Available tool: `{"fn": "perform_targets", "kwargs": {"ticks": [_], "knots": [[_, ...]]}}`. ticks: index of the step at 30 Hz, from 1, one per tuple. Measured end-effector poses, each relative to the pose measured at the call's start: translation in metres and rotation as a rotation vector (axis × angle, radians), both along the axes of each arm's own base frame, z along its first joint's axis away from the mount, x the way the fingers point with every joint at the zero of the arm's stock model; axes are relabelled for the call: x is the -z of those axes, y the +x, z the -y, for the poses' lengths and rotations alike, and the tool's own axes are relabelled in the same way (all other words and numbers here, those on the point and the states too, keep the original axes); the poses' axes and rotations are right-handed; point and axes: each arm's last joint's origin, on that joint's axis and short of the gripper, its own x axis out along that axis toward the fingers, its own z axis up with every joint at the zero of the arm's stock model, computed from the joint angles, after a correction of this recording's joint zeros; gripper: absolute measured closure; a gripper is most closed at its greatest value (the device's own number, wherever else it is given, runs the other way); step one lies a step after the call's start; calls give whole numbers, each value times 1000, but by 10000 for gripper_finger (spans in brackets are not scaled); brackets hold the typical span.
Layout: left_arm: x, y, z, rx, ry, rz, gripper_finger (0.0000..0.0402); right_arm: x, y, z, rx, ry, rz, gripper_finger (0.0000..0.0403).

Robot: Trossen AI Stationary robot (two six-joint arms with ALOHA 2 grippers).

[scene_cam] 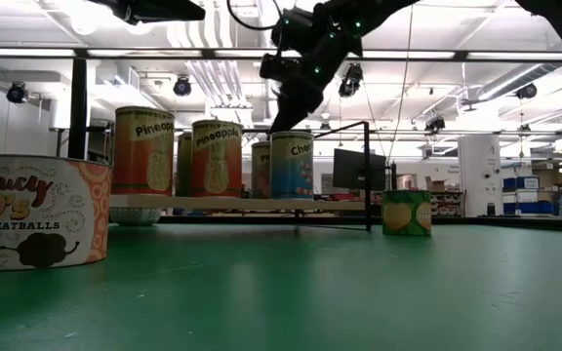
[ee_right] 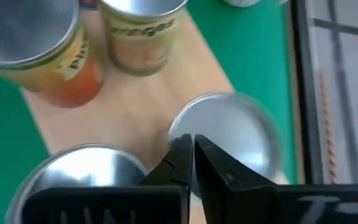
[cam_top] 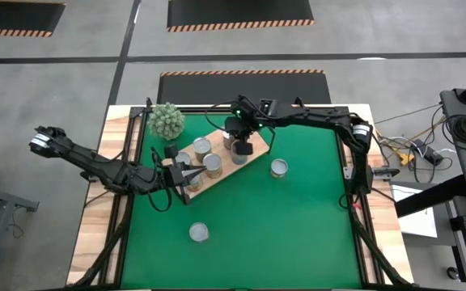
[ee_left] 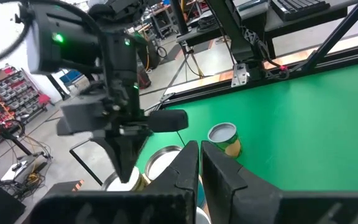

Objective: Pick and place cans onto a shelf
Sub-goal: Adjust the cans on the shelf

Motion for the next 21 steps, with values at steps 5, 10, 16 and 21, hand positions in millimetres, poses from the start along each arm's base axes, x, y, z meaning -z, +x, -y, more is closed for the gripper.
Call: {"fn": "perform_targets", "kwargs": {"ticks": [5,10,16,21], "knots": [[0,0,0,0,0,0,402,-8,1,6,40,-60,21,394],[0,0,0,0,0,0,402,-5,-2,12,62,-64,14,394],[0,0,0,0,0,0,402,8,-3,12,76,-31,5,394],[0,0,0,0,0,0,402,14,-3,10,60,10,18,394]]}}
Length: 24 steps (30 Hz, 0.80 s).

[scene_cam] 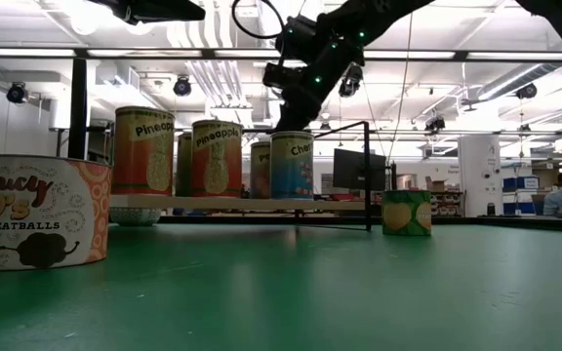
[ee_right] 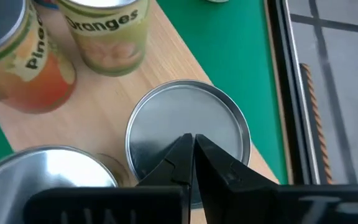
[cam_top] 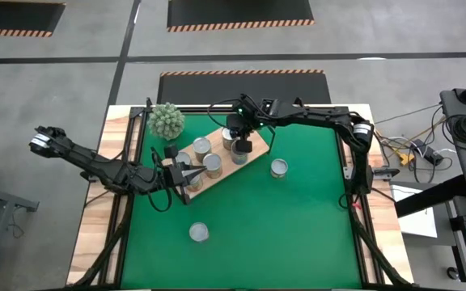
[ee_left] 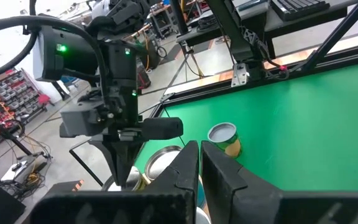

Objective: Pick and place cans onto a shelf
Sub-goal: Adjust the cans on the shelf, then put the canned sliced peaches on the shelf

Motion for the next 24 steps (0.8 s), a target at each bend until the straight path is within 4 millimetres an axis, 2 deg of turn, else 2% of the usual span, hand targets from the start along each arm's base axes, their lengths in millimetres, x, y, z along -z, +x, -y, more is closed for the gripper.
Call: {"fn": "perform_targets", "kwargs": {"ticks": [15,21,24], "knots": [[0,0,0,0,0,0,402,-5,2,-1,-24,-7,39,394],[0,0,0,0,-1,1,402,-29,-8,-7,-13,-10,90,394],[0,0,0,0,-1,2,402,-45,-19,-23,-19,25,75,394]]}}
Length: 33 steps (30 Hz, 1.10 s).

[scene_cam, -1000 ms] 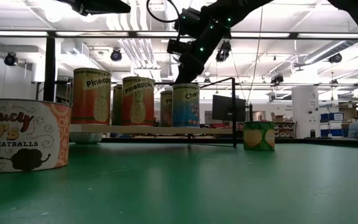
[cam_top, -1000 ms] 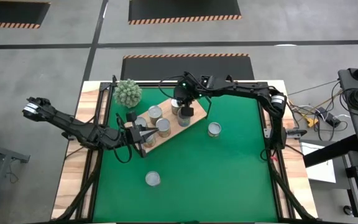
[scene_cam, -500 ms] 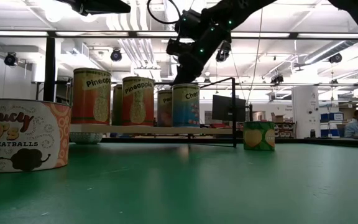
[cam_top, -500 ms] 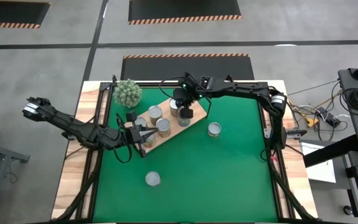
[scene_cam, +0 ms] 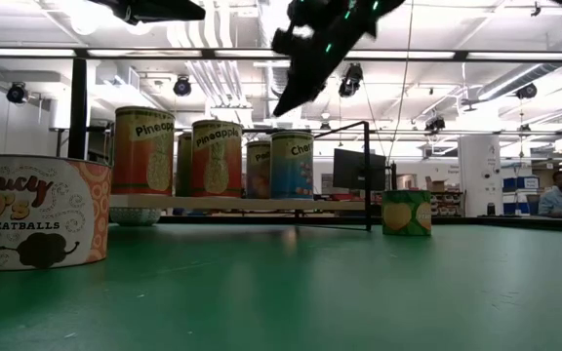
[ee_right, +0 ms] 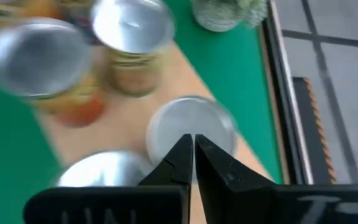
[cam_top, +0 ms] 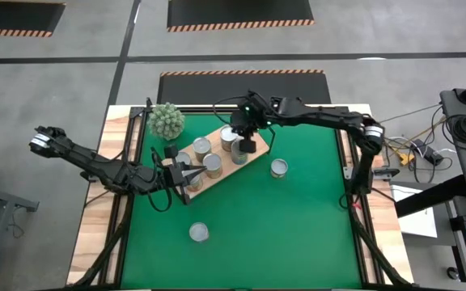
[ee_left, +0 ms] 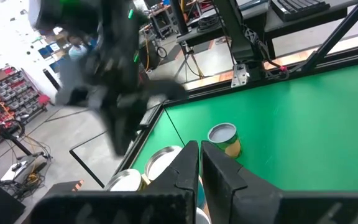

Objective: Pick and place cans onto a shelf
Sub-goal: Put the canned sliced peaches on the shelf

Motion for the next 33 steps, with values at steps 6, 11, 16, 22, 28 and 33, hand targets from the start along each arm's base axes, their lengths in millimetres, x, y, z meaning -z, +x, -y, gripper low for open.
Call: {"fn": "perform_targets", "kwargs": {"ticks": [6,11,16,22,28,33], "knots": [[-1,0,0,0,-4,12,402,-24,-36,-55,-96,138,-66,394],[-4,1,0,4,-9,19,402,-17,-73,-100,-115,218,-50,394],[-4,1,0,3,-12,16,402,20,-109,-123,-12,223,-11,394],[-4,1,0,3,-13,17,402,60,-147,-126,156,165,-49,394],[-4,1,0,2,-18,18,402,79,-168,-125,194,166,-26,394],[-4,1,0,0,-27,20,402,81,-176,-125,216,146,-11,373]]}}
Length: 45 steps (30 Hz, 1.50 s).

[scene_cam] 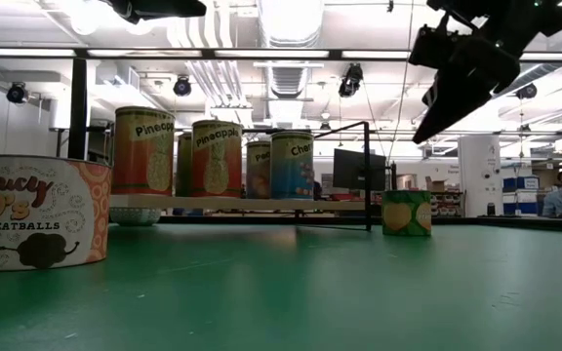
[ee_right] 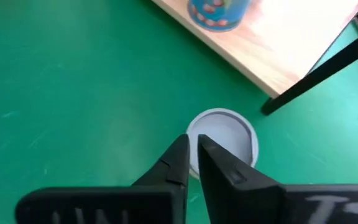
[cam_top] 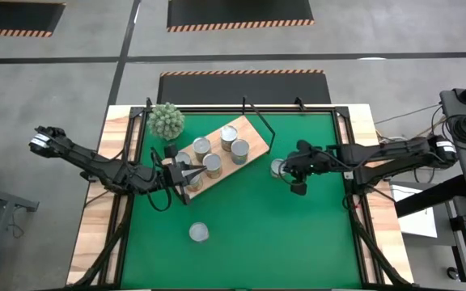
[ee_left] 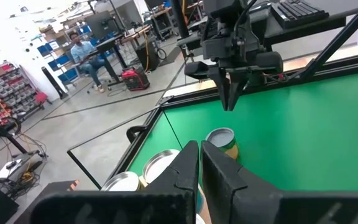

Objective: Pick and place cans onto a shelf
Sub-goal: Put the canned sliced peaches on the shelf

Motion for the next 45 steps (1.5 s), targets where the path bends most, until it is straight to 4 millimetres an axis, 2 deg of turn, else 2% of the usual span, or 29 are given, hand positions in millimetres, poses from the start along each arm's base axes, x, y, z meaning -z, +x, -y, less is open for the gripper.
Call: {"fn": "perform_targets", "kwargs": {"ticks": [4,11,16,20,25,38,45], "knots": [[0,0,0,0,0,-1,402,0,0,1,19,-13,1,321],[1,0,0,-1,3,-7,402,6,1,3,72,-71,-30,189],[1,0,0,-2,3,-8,402,20,-5,3,70,-84,-71,114],[1,0,0,-5,4,-8,402,36,-10,3,78,-74,-87,78],[1,0,0,-5,4,-8,402,53,-14,3,86,-66,-66,62],[1,0,0,-4,3,-7,402,87,-13,5,164,-88,89,74],[1,0,0,-4,3,-7,402,102,-8,5,212,-40,185,74]]}}
